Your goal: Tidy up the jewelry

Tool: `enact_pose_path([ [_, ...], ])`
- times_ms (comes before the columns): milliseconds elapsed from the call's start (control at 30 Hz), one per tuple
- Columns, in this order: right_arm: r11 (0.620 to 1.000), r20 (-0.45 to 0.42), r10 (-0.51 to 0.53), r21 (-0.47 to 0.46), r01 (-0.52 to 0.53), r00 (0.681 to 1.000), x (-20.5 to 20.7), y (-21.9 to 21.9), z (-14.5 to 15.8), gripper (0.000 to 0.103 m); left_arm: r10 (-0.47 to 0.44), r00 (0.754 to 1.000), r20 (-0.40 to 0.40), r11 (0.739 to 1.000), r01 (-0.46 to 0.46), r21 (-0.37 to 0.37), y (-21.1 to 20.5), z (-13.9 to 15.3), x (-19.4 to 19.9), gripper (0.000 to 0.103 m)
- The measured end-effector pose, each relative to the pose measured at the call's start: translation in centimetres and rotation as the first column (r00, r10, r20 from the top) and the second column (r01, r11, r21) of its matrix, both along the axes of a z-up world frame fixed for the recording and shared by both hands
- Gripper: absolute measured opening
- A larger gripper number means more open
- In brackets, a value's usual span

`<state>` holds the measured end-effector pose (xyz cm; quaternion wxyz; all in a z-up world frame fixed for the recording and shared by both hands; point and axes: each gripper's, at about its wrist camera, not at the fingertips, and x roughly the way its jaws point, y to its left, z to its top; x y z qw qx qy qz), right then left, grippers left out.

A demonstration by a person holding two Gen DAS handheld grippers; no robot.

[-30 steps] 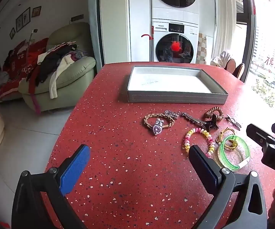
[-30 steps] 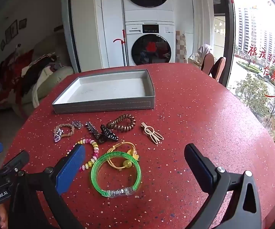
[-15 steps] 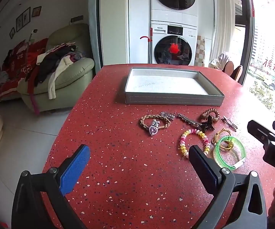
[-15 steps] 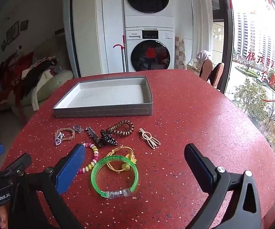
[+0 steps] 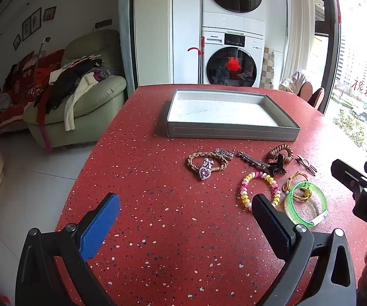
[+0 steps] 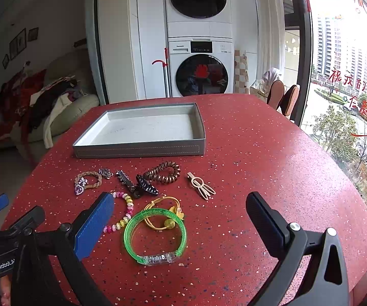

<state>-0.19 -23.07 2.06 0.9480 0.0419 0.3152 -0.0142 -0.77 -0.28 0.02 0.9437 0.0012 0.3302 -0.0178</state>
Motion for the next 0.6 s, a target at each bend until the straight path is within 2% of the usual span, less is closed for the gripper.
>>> enact_pose_path([
  [600,1.0,0.004,0.005,0.004,-0.005,1.0,-0.04,0.26,0.2,0.103,0.008,1.0,-0.005,1.0,-0.008,-0.006,0.29,-0.25,0.05,0.103],
])
